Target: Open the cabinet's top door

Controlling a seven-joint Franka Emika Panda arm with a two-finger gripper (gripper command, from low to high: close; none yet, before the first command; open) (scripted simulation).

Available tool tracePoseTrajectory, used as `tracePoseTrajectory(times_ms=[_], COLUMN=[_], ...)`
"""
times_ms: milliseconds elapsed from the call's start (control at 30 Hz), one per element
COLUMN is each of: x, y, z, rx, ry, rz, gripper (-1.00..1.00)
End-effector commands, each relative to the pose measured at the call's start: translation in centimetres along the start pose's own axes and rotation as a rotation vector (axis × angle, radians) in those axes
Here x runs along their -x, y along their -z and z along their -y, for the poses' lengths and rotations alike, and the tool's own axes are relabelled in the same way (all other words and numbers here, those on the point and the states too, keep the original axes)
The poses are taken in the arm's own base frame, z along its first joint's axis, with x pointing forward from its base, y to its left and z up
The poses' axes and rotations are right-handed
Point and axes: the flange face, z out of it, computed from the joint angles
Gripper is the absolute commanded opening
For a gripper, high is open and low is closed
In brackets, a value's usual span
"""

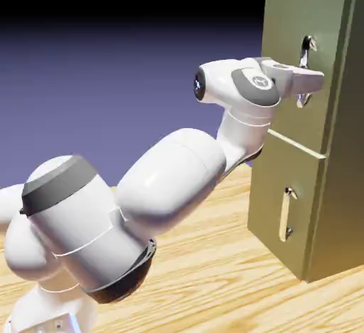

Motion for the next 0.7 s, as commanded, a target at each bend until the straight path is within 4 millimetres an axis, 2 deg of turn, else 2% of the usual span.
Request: tracePoseTrajectory(times_ms=[0,333,667], x=[0.3,4.1,8.5], y=[0.7,6.2,9.9], z=[0.3,4.1,8.5], rx=[0.022,0.23,0.427], ry=[0.0,0.0,0.0], rz=[-0.022,-0.23,-0.427], gripper=[-1.0,-1.0,-1.0])
